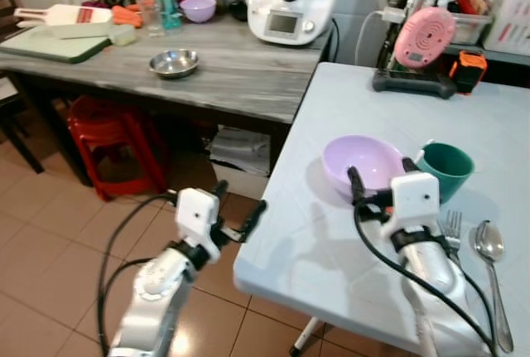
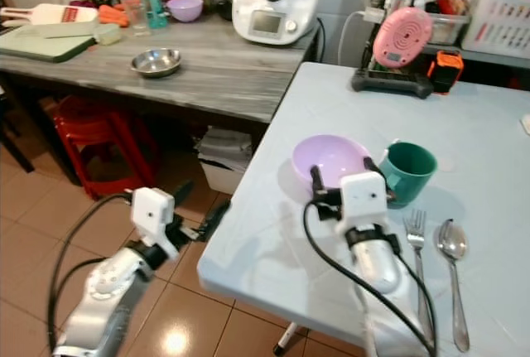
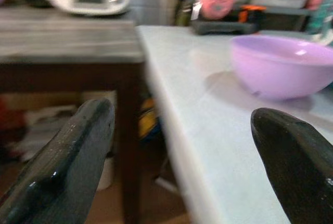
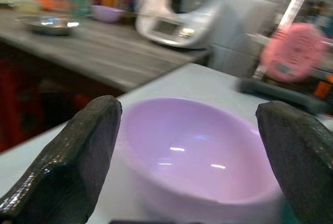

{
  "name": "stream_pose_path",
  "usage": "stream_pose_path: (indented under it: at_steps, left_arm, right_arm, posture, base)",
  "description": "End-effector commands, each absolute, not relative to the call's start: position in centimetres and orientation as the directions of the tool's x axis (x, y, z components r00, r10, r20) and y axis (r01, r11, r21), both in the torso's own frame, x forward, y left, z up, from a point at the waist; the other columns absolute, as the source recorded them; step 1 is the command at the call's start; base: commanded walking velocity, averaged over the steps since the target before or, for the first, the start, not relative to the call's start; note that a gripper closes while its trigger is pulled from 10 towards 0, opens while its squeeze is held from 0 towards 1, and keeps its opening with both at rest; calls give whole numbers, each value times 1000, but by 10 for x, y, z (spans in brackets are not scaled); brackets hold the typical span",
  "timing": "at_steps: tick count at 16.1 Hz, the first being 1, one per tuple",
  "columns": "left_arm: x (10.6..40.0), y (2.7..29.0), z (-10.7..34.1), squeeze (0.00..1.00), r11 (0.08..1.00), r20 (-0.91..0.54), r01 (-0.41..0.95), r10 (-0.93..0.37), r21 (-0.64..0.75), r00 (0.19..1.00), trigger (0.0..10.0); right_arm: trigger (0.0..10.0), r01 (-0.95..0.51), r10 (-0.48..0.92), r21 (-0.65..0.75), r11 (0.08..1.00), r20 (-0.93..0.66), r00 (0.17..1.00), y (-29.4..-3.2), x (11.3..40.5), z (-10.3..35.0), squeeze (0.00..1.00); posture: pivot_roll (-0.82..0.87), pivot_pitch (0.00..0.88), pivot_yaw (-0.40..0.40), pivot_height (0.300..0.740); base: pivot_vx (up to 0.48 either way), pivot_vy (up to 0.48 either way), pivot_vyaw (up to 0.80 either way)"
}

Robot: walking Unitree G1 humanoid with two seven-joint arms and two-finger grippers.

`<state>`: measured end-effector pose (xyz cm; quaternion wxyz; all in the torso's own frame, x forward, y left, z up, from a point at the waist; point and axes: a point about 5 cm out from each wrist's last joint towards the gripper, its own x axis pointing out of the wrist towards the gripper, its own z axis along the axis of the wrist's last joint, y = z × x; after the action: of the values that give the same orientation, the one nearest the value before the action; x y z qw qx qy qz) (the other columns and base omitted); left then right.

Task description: Setting the table

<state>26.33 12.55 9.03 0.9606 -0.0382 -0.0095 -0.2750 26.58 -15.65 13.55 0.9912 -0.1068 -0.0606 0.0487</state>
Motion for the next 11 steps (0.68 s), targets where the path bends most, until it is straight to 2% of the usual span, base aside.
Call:
stream_pose_path:
  at_steps: [1,4,8,11]
  left_arm:
    - [262,129,89,0,850,26,523,-523,-67,852,10000]
    - [261,129,88,0,840,13,538,-539,-67,842,10000]
    - [253,122,95,0,721,37,690,-689,-61,724,10000]
    - [253,121,94,0,691,15,721,-721,-55,693,10000]
  right_arm:
    - [10000,-73,103,-252,965,108,989,-157,266,138,0]
    - [10000,-65,86,-301,951,59,995,-161,268,135,0]
    - [10000,-112,96,-381,918,-60,994,-170,277,133,0]
    - [10000,-193,140,-445,875,-149,979,-177,289,130,0]
  posture:
    - [-25,0,31,740]
    - [-27,0,29,740]
    - [-31,0,21,740]
    - [-33,0,21,740]
  base:
    - [0,0,0]
    - [0,0,0]
    - [0,0,0]
    - [0,0,0]
